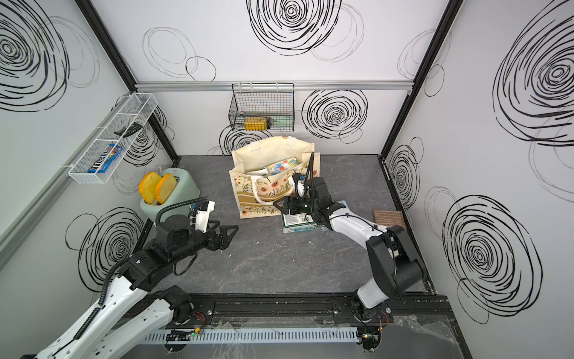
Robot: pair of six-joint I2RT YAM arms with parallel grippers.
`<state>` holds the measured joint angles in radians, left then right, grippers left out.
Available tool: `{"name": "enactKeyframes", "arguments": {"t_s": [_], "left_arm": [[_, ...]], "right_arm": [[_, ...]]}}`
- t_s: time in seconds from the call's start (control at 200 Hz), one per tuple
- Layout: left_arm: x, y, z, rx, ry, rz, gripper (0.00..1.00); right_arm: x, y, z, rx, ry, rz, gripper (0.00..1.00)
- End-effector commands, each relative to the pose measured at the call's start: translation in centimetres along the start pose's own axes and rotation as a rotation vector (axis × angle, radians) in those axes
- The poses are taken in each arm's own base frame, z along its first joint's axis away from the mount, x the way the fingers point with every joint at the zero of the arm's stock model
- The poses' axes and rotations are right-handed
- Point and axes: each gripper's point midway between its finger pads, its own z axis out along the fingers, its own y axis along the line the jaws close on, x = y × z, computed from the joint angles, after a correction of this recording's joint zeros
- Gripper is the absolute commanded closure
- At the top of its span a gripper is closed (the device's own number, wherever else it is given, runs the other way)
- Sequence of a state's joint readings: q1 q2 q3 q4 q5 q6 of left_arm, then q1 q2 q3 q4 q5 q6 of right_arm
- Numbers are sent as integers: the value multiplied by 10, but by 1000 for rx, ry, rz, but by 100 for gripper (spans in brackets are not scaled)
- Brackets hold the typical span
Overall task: Put tissues into the canvas bag
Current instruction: Adjust the canvas bag at the center of the board.
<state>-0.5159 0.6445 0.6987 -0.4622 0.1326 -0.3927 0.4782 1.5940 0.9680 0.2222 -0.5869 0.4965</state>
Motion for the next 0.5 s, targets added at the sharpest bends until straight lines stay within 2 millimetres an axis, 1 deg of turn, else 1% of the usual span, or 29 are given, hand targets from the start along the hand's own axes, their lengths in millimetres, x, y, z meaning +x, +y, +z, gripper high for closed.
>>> {"name": "enactKeyframes", "arguments": {"t_s": [0.0, 0.05, 0.095, 0.18, 0.305, 0.4, 0.495], "left_arm": [[-10, -6, -4, 13, -54, 19, 5], [-9, -7, -5, 15, -56, 23, 5], [-9, -9, -6, 17, -60, 26, 5], [-9, -11, -9, 17, -68, 34, 4], [-9, -12, -9, 17, -68, 43, 2], [-7, -14, -7, 24, -58, 44, 3], [-6, -13, -4, 23, -46, 46, 2]], "right_arm": [[-56, 10, 3, -16, -119, -26, 32], [-61, 10, 3, -3, -126, -22, 32], [-63, 14, 0, -5, -136, -25, 32], [-61, 16, -13, 13, -153, -30, 32], [-57, 27, -49, 16, -189, -62, 30], [-47, 30, -80, 44, -211, -95, 29], [-37, 38, -108, 40, -250, -125, 28]]}}
